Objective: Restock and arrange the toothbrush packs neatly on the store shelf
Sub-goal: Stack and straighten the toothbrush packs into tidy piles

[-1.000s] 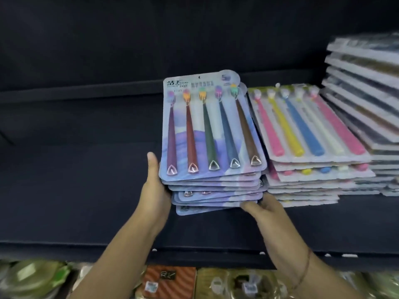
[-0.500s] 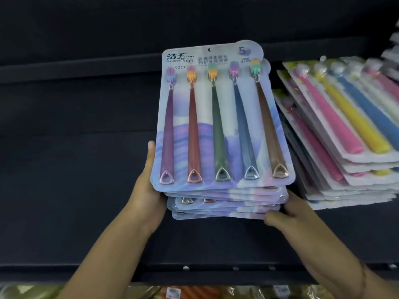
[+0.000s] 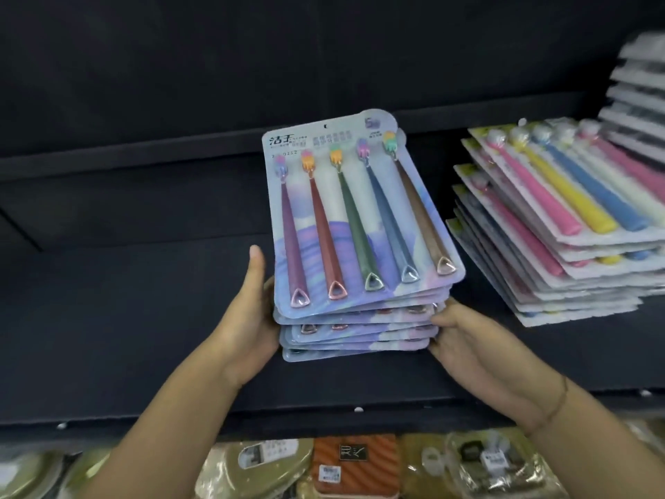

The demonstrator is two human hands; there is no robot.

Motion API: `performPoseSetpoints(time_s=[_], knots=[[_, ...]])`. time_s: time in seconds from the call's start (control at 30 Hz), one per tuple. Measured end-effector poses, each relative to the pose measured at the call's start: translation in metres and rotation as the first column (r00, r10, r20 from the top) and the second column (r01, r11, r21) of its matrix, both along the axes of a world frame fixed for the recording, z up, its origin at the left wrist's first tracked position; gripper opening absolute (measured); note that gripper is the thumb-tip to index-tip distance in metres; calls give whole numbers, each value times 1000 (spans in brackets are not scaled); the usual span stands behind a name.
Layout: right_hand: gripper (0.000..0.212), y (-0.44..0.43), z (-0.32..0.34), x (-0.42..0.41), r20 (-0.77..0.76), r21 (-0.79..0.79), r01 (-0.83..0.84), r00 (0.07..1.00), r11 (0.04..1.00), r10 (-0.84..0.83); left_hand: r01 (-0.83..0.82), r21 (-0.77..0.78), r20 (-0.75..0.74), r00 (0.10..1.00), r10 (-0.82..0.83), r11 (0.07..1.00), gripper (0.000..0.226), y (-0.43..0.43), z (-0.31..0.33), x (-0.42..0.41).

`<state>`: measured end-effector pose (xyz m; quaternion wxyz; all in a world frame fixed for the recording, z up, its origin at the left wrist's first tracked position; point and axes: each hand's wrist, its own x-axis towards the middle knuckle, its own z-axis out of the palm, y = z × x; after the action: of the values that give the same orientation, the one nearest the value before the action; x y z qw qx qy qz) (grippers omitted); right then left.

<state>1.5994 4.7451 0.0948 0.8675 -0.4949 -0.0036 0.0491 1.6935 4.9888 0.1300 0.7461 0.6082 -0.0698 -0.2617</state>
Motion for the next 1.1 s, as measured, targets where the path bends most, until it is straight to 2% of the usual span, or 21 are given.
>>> performPoseSetpoints(time_s=[0.03,0.1,0.17,0.23,0.27,0.43,0.57,0.67,0.73,0.83,0.9,0.97,1.1], knots=[[51,4,-1,1,4,2,-54,999,999,54,-14,-4,-7,1000,14,1000,79,7,2,-3],[55,6,6,6,-91,-46,-74,993,996,70,-36,-10,-58,998,35,999,83,21,8,-4],[57,1,23,13,-141,1,1,990,1000,-1,-23,25,-102,994,25,999,92,31,21,-2],[54,3,46,23,-228,-51,79,970,996,-88,-21,59,-111,993,27,998,97,33,34,1],[53,9,57,30,-248,-99,100,961,990,-122,-38,55,-108,993,44,998,93,31,40,1],[40,42,82,52,-197,-227,81,972,971,-127,-185,55,-99,977,190,981,44,12,54,-6],[33,54,102,59,-139,-297,124,975,947,-171,-259,42,-134,956,262,965,37,16,60,-1],[26,66,119,66,-124,-385,144,971,912,-206,-285,52,-101,952,289,957,25,22,73,8],[22,79,126,70,-123,-390,120,976,913,-181,-280,60,-77,956,284,958,24,35,83,14],[26,108,124,75,-88,-366,78,989,927,-118,-264,34,-56,963,265,964,26,73,83,18],[40,133,114,81,-28,-379,84,994,922,-102,-284,24,-16,959,284,959,33,104,74,16],[56,159,102,90,61,-371,90,996,924,-73,-345,16,63,937,343,939,45,132,63,12],[69,195,84,113,229,-359,27,972,933,60,-413,-75,314,854,415,907,83,178,47,21]])
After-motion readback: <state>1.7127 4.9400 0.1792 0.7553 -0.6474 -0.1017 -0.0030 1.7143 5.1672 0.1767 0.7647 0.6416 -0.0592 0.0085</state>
